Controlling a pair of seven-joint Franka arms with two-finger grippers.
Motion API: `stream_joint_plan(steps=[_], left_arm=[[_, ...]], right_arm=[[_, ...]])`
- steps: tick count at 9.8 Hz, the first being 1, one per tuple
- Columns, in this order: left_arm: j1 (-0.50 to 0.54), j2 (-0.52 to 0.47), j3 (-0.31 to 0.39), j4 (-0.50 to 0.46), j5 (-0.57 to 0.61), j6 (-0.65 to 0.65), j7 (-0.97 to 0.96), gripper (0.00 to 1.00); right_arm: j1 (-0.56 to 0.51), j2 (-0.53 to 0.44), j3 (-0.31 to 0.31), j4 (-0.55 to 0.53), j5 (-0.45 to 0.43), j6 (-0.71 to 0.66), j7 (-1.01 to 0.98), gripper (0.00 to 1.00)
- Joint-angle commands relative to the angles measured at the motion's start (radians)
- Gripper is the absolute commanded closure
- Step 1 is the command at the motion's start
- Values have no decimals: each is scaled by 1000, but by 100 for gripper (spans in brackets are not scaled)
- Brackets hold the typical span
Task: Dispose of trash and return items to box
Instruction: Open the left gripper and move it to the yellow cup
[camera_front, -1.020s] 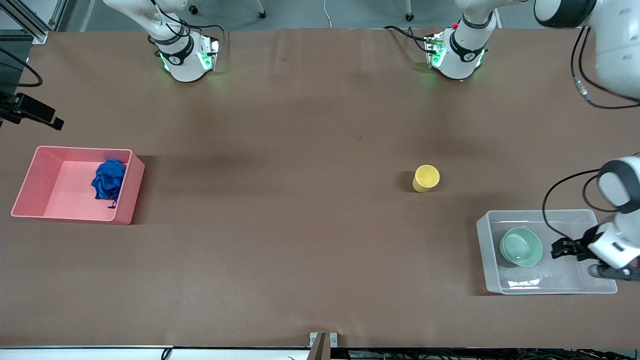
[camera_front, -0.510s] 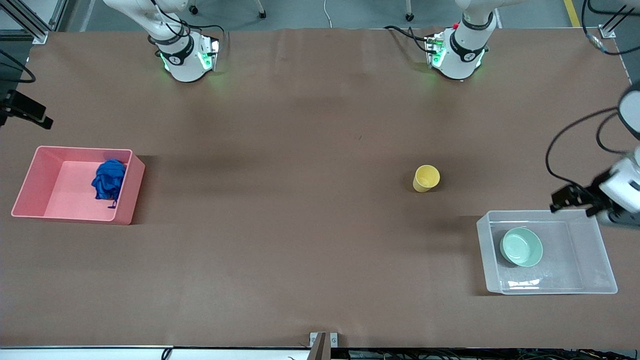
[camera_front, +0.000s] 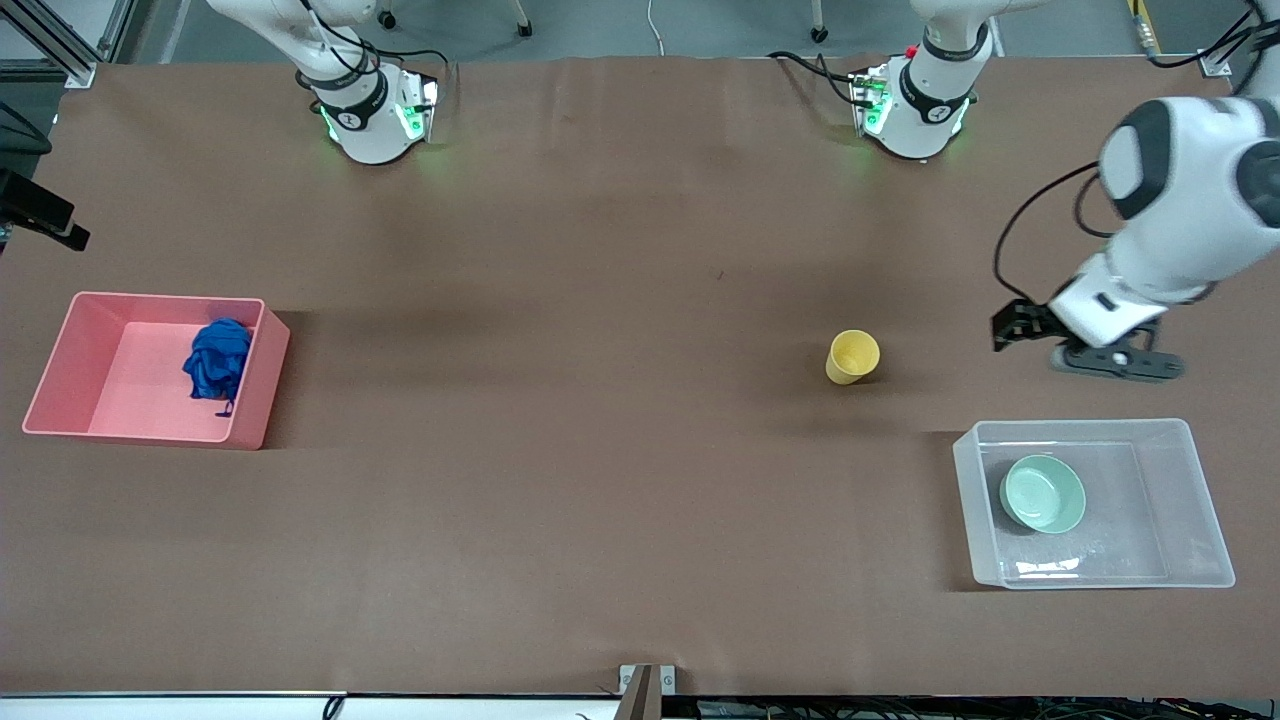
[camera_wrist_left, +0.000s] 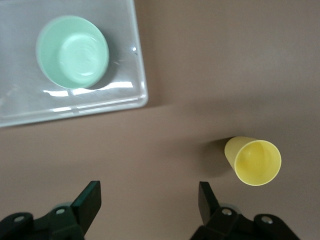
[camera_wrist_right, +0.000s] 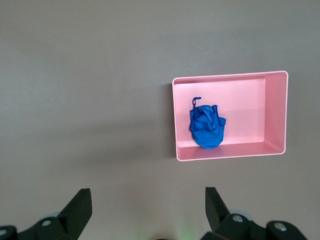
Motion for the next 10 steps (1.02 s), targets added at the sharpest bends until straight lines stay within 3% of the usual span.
stream_joint_plan(steps=[1, 4, 7, 8, 9, 10], left_arm=[[5, 9, -63, -199, 7, 208, -75, 13], [2, 173, -142, -221, 7, 396, -177, 13], [-18, 259, -157, -216, 13, 454, -180, 18], [-36, 276, -156, -213, 14, 454, -180, 33], [-36, 282, -155, -212, 19, 456, -183, 81], [-36, 283, -155, -210, 20, 456, -185, 100]], right_arm=[[-16, -11, 14, -14, -8, -4, -8, 0], [-20, -11, 14, -17, -7, -5, -8, 0], [-22, -11, 14, -17, -3, -14, -10, 0], [-22, -11, 14, -17, -2, -14, -10, 0], [-22, -11, 14, -17, 0, -13, -10, 0], [-22, -11, 14, -17, 1, -14, -8, 0]])
